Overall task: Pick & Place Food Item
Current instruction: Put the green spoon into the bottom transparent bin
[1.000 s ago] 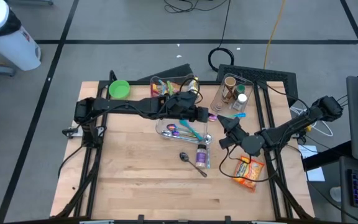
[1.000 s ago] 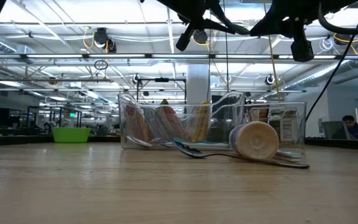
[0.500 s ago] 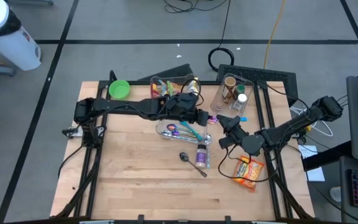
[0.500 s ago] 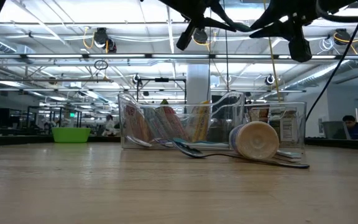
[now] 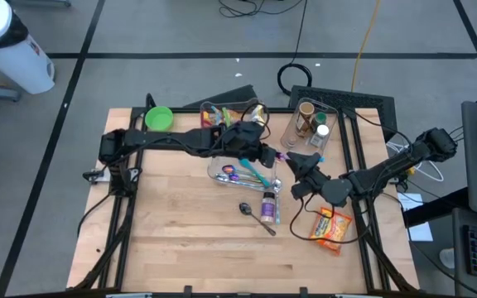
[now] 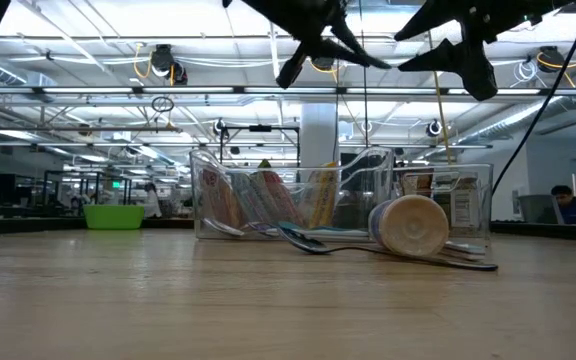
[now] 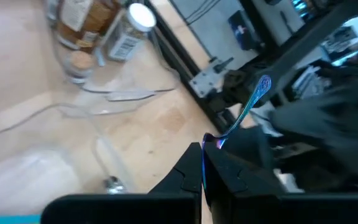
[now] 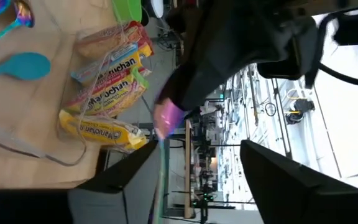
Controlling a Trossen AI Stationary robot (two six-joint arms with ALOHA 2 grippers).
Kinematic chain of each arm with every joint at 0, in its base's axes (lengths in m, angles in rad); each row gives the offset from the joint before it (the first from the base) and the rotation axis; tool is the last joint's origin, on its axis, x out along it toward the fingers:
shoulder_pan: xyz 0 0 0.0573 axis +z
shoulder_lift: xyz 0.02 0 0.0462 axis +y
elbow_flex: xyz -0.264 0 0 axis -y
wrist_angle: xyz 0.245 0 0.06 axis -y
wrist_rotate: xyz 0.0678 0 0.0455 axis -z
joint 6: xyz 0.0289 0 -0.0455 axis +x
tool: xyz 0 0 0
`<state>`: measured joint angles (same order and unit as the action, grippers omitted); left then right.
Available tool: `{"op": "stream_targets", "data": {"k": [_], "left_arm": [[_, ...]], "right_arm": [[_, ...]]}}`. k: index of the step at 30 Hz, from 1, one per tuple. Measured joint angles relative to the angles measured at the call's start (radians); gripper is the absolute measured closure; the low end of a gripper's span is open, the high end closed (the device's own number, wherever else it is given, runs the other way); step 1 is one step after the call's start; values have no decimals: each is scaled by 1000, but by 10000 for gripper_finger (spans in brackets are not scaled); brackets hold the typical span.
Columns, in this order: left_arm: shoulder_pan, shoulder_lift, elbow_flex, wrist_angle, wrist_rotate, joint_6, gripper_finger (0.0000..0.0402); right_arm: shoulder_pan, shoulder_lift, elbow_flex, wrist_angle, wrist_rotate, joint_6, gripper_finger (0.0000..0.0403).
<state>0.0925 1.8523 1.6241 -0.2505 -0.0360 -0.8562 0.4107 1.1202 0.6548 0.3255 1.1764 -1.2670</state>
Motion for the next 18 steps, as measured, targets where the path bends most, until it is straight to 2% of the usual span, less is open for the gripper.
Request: {"op": "stream_targets", "data": {"k": [8, 13, 18], "left_arm": [[33, 0, 0, -102, 1, 72, 400], [55, -16, 0, -199, -16, 128, 400], [75, -62, 0, -310, -65, 199, 401]], "right_arm": [[1, 0, 0, -1, -1, 79, 163], [1, -20, 0, -27, -7, 154, 156], [1, -70, 0, -95, -56, 270, 156]]}}
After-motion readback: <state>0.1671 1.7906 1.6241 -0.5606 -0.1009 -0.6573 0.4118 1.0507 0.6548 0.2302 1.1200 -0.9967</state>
